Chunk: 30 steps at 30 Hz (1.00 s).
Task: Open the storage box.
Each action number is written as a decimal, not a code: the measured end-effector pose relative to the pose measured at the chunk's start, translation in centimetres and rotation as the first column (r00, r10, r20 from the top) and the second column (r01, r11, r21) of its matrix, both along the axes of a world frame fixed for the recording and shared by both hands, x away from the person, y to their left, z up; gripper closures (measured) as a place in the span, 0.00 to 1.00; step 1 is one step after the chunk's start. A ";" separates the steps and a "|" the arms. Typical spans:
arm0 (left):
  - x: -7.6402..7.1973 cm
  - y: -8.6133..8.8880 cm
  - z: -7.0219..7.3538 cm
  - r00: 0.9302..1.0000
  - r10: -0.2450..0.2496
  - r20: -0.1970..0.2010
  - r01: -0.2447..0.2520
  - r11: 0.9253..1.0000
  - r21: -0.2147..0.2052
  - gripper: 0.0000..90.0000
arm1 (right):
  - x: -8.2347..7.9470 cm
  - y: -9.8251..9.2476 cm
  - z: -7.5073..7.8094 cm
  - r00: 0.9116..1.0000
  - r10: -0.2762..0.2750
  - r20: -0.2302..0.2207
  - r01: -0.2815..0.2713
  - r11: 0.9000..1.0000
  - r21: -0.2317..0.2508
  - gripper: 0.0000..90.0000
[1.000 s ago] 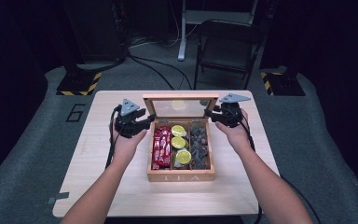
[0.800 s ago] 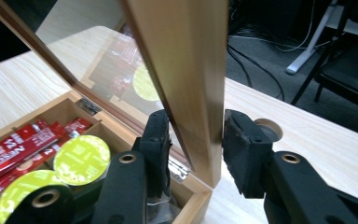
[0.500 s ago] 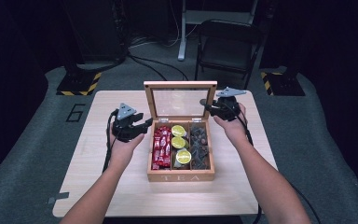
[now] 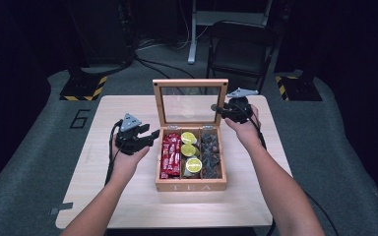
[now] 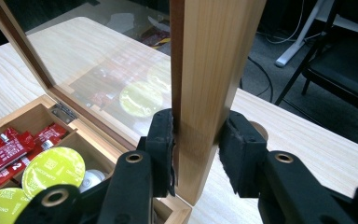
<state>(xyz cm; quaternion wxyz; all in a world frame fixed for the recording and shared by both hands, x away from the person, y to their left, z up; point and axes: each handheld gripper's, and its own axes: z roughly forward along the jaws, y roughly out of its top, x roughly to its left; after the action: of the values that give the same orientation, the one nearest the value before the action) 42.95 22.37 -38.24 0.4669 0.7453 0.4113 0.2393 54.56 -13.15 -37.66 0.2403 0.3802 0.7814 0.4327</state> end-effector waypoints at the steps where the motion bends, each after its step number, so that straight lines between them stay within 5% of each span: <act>1: 0.0 0.1 -0.1 1.000 -0.002 -0.004 0.002 1.000 -0.002 0.56 | 0.1 0.0 0.0 1.000 -0.001 -0.004 0.001 1.000 0.000 0.73; 30: -0.1 -1.5 -2.0 0.998 -0.032 -0.053 0.032 0.999 0.011 0.54 | 2.6 0.3 -0.3 0.995 -0.065 -0.070 0.070 0.996 0.063 0.72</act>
<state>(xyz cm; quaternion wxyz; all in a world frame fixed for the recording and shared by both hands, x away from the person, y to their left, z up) 42.85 20.86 -40.20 0.4553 0.7605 0.4101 0.2147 57.15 -12.80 -37.94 0.2153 0.4286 0.7611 0.4366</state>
